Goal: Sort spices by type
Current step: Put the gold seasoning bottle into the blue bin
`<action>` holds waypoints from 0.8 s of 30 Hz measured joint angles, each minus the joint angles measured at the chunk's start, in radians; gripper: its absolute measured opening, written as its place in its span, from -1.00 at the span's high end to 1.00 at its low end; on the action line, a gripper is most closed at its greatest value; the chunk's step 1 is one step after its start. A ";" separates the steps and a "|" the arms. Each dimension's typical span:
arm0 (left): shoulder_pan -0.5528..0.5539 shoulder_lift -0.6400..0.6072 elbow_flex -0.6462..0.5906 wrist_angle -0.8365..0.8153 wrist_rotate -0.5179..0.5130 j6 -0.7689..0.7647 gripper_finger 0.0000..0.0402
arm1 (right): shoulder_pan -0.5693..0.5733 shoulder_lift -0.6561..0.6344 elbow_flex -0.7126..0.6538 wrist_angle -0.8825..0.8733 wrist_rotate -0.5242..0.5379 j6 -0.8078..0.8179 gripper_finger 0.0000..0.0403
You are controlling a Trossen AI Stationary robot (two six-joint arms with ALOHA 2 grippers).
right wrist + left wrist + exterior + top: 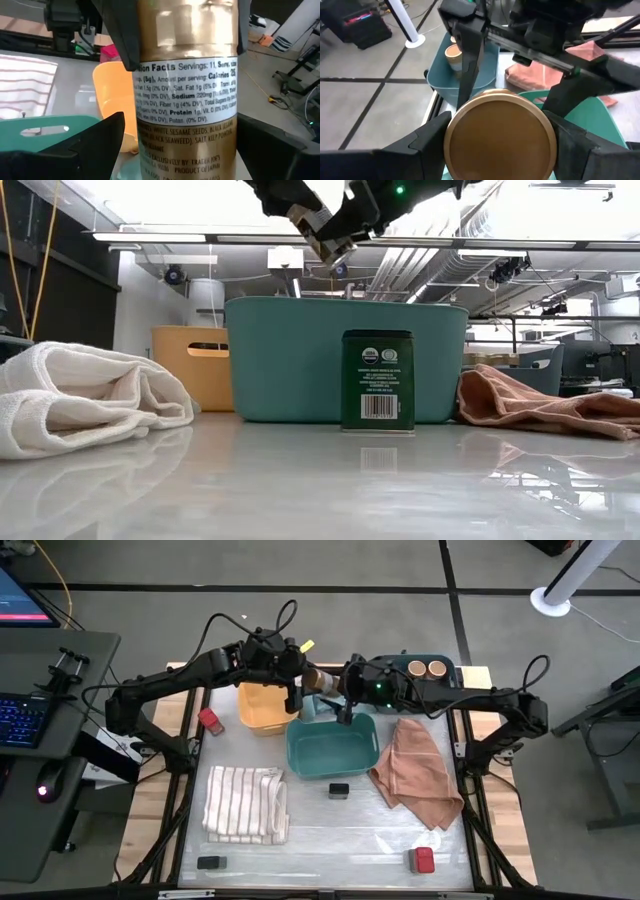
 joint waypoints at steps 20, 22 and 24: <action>0.000 0.000 0.000 0.038 0.005 0.001 -0.27 | 0.002 0.008 0.000 0.036 0.049 0.001 -0.38; 0.000 0.000 0.000 0.036 0.005 0.003 -0.30 | 0.002 0.008 0.000 0.037 0.053 0.001 -0.38; 0.001 0.000 0.000 0.031 0.004 0.018 -0.34 | 0.003 0.005 0.000 0.033 0.078 -0.001 -0.38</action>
